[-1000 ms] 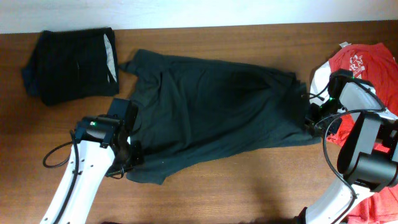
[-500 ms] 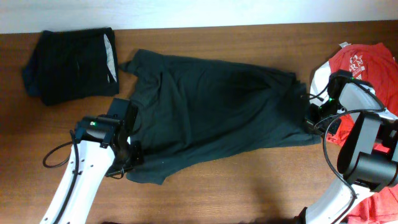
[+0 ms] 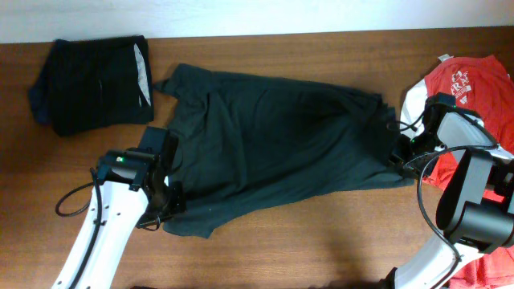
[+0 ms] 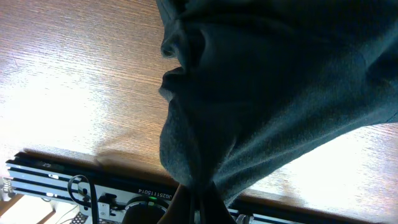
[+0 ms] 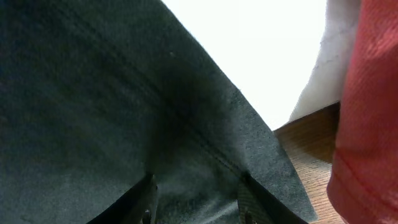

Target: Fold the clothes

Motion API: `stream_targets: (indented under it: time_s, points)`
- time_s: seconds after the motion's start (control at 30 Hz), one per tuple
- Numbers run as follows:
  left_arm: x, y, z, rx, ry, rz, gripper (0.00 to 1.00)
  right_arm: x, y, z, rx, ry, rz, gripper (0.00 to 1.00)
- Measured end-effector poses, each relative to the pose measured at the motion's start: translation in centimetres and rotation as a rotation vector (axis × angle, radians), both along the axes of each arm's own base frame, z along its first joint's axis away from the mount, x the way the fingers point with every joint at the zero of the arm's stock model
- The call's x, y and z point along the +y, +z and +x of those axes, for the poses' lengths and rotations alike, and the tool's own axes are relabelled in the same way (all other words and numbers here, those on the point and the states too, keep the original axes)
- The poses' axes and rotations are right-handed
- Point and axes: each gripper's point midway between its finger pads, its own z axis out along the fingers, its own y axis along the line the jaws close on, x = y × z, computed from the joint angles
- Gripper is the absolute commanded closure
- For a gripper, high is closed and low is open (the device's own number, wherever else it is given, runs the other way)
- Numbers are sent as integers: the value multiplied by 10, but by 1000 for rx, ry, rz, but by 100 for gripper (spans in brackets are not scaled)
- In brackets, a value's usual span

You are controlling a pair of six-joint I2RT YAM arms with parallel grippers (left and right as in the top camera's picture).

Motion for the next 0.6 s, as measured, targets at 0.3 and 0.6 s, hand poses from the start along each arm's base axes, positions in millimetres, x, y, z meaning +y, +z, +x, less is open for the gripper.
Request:
stream_targets:
  time_s: [0.3,0.6]
  points:
    - [0,0,0,-2,0,0,100,22,1,-32,134,-63,101,47]
    - [0,0,0,-2,0,0,99,26,-1,-51,221,-96,110,51]
